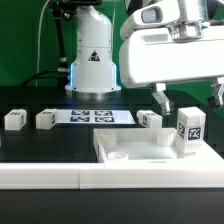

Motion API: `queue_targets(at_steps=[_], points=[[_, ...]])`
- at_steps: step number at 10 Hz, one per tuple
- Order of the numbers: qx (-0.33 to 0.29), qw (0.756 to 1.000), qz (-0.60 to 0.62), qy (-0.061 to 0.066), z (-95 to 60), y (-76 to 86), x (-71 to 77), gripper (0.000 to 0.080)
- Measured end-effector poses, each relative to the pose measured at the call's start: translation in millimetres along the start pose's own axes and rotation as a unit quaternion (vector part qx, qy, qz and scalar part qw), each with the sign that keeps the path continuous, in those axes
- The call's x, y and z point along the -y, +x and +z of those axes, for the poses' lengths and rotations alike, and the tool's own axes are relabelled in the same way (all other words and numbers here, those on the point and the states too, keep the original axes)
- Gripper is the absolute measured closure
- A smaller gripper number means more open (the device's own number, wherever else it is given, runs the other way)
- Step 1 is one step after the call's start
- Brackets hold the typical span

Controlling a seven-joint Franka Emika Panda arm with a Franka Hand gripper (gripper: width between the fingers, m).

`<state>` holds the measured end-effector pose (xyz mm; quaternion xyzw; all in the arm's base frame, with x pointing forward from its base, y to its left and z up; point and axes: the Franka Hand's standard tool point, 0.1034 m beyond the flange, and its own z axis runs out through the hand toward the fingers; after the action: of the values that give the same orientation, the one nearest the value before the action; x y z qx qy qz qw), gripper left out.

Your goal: Assemble one leg

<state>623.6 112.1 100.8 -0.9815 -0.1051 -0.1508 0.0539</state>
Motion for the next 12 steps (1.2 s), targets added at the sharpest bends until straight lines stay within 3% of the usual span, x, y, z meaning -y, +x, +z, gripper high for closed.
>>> queue_targets(at_steps=[6,9,10,11,12], points=[[0.185,0.982,0.008,0.036,2.1,-6.8,-0.9,0.0151],[0.183,0.982,0.007,0.036,3.2,-2.7,-0.8,0.0151],[0.183,0.982,0.007,0.036,3.3,-2.7,-0.8,0.0239],[0.183,0.982,0.007,0.036,3.3,-2.7,-0.8,0.0376],[0.183,0.982,0.007,0.036,3.3,-2.7,-0.8,0.0376]])
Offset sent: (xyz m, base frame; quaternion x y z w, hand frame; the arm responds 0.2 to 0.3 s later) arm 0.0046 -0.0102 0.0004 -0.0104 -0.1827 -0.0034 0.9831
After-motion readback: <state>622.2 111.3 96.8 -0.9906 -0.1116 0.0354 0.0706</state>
